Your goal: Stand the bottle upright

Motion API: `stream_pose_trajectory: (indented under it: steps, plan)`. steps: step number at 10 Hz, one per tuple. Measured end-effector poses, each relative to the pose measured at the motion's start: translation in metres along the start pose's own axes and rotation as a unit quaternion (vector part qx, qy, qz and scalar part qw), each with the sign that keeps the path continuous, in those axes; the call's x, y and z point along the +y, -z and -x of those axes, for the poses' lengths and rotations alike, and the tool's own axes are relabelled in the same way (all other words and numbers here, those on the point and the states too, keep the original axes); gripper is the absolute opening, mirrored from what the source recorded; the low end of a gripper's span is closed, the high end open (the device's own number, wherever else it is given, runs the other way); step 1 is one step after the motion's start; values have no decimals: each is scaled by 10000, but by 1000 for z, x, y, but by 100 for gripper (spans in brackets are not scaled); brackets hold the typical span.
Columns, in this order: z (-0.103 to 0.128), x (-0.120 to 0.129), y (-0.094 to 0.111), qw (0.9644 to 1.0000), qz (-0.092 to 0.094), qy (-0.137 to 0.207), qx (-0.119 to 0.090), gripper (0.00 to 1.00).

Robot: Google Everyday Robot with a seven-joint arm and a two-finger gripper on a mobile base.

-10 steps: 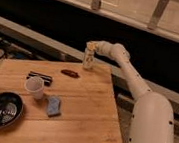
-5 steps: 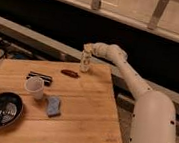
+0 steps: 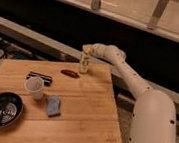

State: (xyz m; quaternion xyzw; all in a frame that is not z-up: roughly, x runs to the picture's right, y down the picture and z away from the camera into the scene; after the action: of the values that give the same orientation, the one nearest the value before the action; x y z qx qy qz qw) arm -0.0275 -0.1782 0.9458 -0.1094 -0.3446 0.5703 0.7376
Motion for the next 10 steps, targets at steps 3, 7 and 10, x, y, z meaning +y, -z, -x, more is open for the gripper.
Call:
stream_pose_trajectory:
  steps: [3,7,10]
  plan:
    - [-2,4,-1,10000,7,15,21,12]
    - [14,-6,0,9996,-120,263,-78,50]
    - [33,-17,5,9983,-258,469,-227,78]
